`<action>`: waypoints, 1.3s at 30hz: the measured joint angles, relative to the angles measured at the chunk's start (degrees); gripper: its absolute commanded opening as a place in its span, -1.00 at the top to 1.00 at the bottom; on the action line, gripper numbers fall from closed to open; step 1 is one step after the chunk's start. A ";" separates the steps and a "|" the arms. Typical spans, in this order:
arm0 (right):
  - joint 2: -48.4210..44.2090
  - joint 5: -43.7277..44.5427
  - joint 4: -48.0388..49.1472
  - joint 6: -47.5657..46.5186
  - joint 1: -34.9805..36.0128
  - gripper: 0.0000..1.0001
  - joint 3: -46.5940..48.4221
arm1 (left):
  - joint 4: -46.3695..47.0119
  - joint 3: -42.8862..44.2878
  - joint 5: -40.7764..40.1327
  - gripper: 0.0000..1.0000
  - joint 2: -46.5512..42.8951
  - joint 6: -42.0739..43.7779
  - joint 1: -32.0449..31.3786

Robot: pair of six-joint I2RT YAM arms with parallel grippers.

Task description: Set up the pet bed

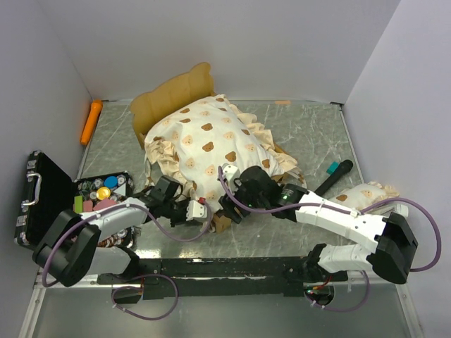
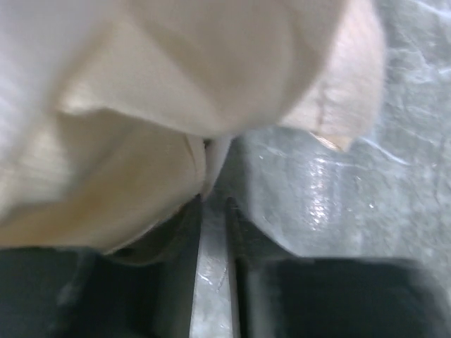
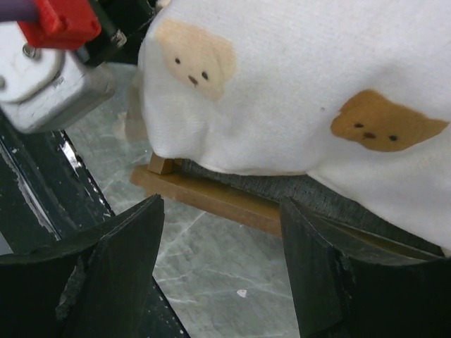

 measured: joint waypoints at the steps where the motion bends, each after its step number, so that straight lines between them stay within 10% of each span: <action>1: -0.11 -0.17 -0.02 -0.11 0.00 -0.45 -0.33 | 0.35 0.24 0.02 0.92 0.42 -0.17 0.00; 14: -6.03 -11.15 4.26 -9.49 5.57 -0.40 -4.92 | -3.87 -2.95 -10.43 0.99 -15.58 -3.96 0.87; 18: -2.91 -15.65 4.59 -15.72 8.63 -0.40 -4.28 | -4.48 -3.32 -10.82 0.26 -20.00 -3.15 1.60; 27: 3.28 -19.50 0.15 -20.79 8.74 -0.43 -1.03 | -5.46 1.22 -8.59 -0.25 -3.58 4.94 1.68; 39: -2.97 -21.29 -2.36 -21.24 5.46 -0.45 -2.67 | -3.34 6.27 -8.33 -0.27 3.78 14.58 1.68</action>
